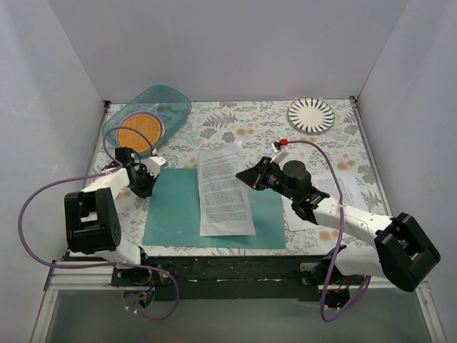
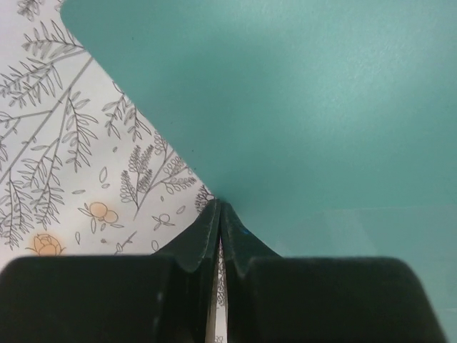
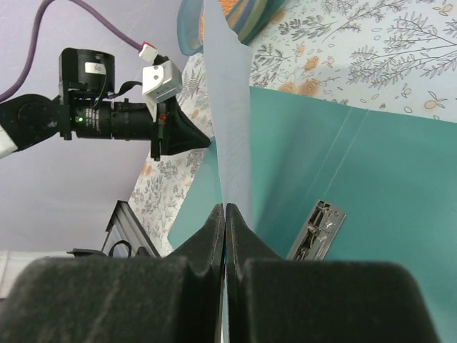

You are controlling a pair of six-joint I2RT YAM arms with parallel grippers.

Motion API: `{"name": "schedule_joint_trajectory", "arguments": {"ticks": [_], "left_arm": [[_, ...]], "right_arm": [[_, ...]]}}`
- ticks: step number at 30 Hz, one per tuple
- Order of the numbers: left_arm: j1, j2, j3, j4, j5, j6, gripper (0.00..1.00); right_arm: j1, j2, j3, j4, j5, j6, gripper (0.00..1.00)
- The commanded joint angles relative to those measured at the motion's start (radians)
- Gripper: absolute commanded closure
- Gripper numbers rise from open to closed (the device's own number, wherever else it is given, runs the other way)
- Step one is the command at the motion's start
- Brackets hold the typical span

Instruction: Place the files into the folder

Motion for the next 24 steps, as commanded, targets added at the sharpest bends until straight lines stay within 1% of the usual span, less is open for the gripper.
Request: {"name": "schedule_joint_trajectory", "arguments": {"ticks": [1,6,9,24], "left_arm": [[-0.001,-0.047,-0.056,0.003,0.050,0.069,1.00],[0.001,-0.070,-0.138,-0.005,0.027,0.121,1.00],[0.004,-0.097,-0.174,0.005,0.026,0.125,1.00],[0.002,-0.153,-0.180,-0.104,0.084,0.079,1.00]], "right_arm": [[0.005,-0.005,0.040,-0.015,0.036,-0.038,0.99],[0.005,0.024,0.082,-0.026,0.039,-0.053,0.99],[0.004,0.045,0.110,-0.035,0.039,-0.061,0.99],[0.030,0.081,0.102,-0.018,0.058,-0.052,0.99]]}}
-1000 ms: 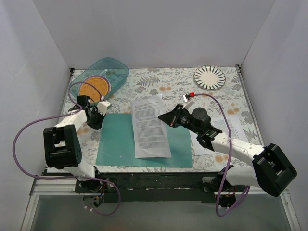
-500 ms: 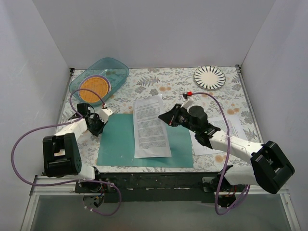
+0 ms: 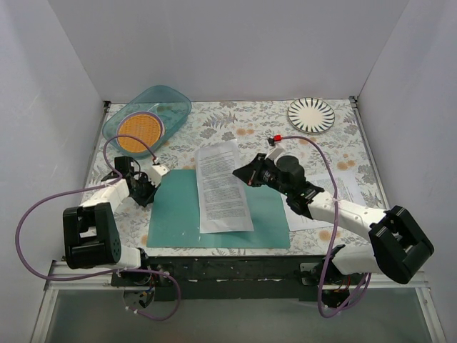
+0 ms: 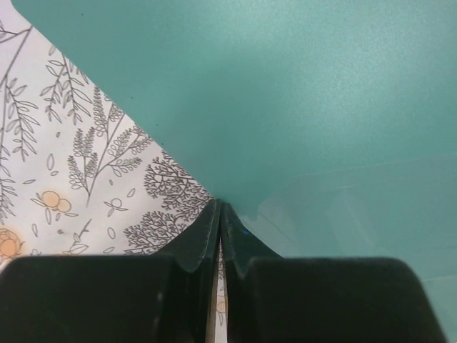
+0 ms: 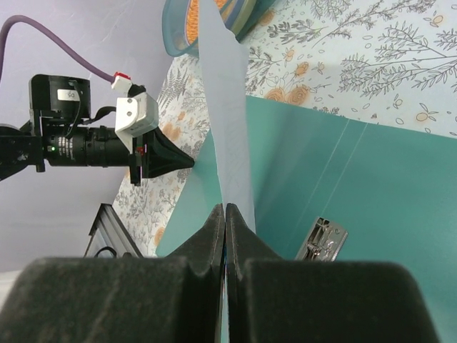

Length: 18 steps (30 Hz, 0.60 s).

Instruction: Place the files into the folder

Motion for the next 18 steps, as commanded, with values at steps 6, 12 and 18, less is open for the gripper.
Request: {"name": "schedule_joint_trajectory", "arguments": {"ticks": [6,12,18], "left_arm": [[0.002,-0.038,-0.056,-0.133,0.026,-0.018,1.00],[0.000,-0.040,-0.051,-0.153,0.034,-0.026,1.00],[0.002,-0.052,-0.051,-0.176,0.055,-0.035,1.00]], "right_arm": [[0.018,0.068,0.068,0.047,0.027,-0.004,0.99],[0.039,0.085,0.068,0.067,0.050,0.019,0.99],[0.093,0.119,0.065,0.066,0.116,0.035,0.99]]}}
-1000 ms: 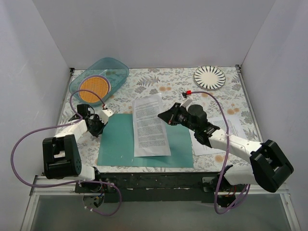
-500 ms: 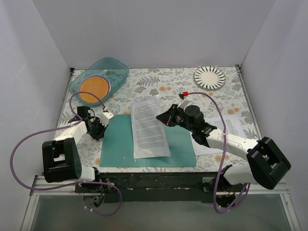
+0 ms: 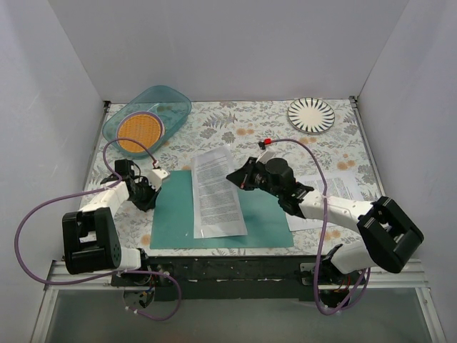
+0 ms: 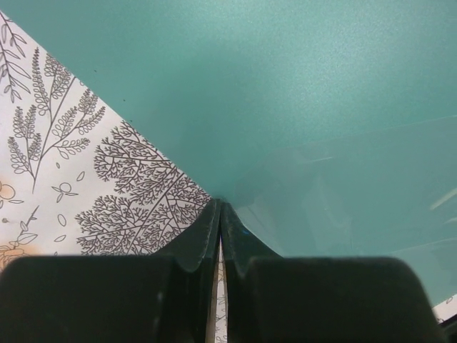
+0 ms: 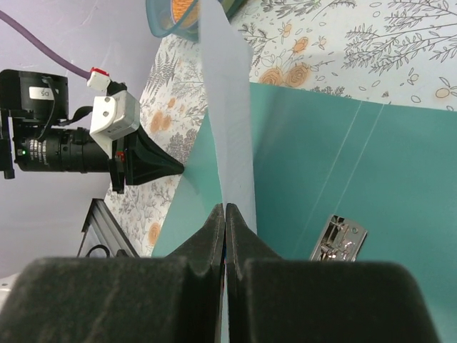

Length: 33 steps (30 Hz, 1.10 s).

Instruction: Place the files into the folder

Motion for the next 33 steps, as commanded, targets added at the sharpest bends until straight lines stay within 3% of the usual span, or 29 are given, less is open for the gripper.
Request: {"name": "schedule_joint_trajectory", "arguments": {"ticks": [1,16,33], "left_arm": [[0.002,-0.012,-0.026,-0.103,0.030,-0.014,1.00],[0.002,-0.047,-0.026,-0.153,0.051,-0.009,1.00],[0.002,-0.044,-0.024,-0.152,0.067,-0.017,1.00]], "right_arm": [[0.042,0.039,0.041,0.053,0.075,0.026,0.99],[0.110,0.165,0.144,-0.035,0.250,0.072,0.99],[0.144,0.211,0.166,-0.030,0.238,0.124,0.99]]}}
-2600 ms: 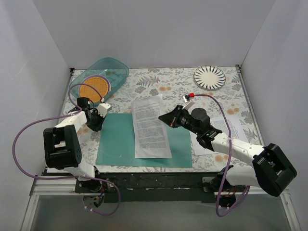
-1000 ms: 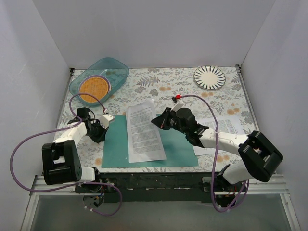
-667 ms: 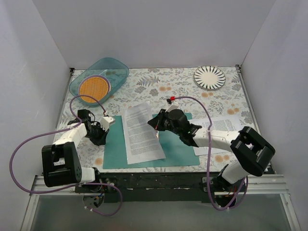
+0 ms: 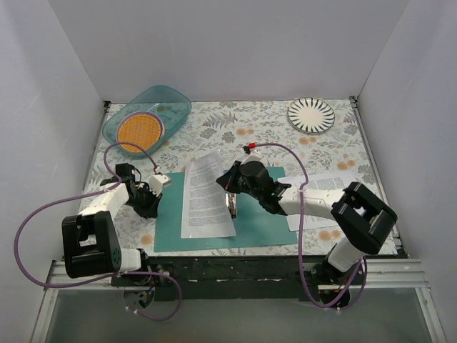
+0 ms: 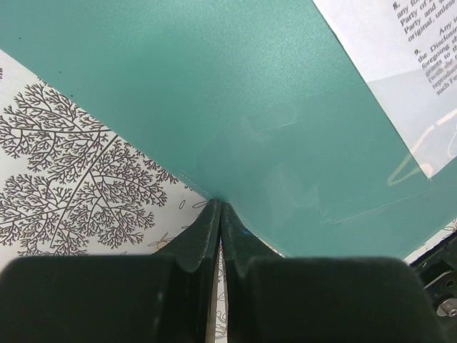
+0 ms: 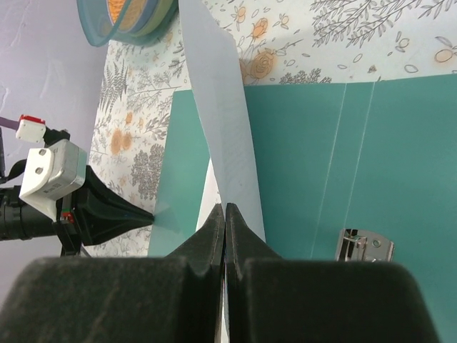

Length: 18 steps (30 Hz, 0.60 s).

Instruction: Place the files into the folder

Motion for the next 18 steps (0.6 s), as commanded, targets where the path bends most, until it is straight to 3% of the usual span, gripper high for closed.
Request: {"name": "schedule_joint_trajectory", "arguments": {"ticks": [1,15,16,18], "left_arm": [[0.002,-0.016,-0.013,-0.008,0.029,-0.004,1.00],[0.002,-0.001,0.096,-0.089,0.101,-0.045,1.00],[0.002,-0.002,0.112,-0.095,0.106,-0.051,1.00],[0.003,0.002,0.137,-0.103,0.110,-0.062,1.00]], "right_arm": [[0.035,0.004,0.031,0.029,0.011,0.021,0.99],[0.075,0.010,0.016,-0.044,-0.005,0.025,0.98],[0.075,0.005,0.013,-0.078,-0.009,0.019,0.84],[0.075,-0.022,-0.012,-0.087,-0.015,0.007,0.74]]}}
